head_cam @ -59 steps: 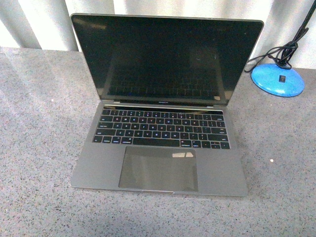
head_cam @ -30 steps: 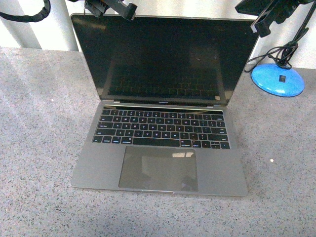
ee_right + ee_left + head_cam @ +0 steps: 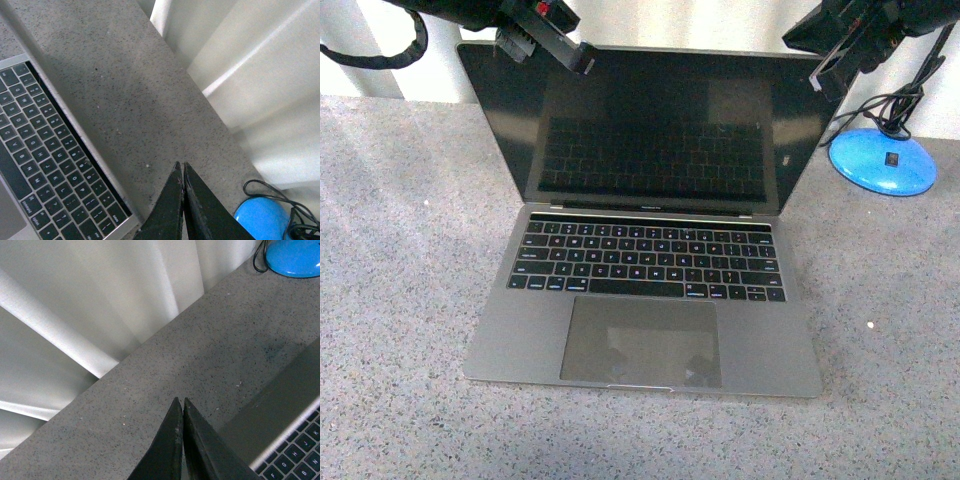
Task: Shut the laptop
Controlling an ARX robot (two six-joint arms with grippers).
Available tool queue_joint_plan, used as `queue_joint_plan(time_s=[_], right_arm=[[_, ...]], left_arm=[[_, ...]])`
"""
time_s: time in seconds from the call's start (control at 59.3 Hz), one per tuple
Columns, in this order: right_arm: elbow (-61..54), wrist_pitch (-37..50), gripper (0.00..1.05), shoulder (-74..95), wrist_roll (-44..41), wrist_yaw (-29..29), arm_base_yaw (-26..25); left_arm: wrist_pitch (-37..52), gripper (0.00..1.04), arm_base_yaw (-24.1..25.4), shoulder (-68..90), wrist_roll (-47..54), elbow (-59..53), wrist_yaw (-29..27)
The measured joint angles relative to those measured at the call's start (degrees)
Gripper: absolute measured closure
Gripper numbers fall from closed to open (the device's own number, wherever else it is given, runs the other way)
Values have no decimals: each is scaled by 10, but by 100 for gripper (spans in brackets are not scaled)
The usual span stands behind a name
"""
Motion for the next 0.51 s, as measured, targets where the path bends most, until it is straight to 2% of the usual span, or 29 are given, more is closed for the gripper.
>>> queue_joint_plan(time_s=[0.253,0.506], right_arm=[[-82,35,104,-38,17,14,8],[-165,70,104,-72,52,17,31]], left_arm=[[-4,101,0,-40,0,-66,7],[30,101,1,-68,-23,-143,6]])
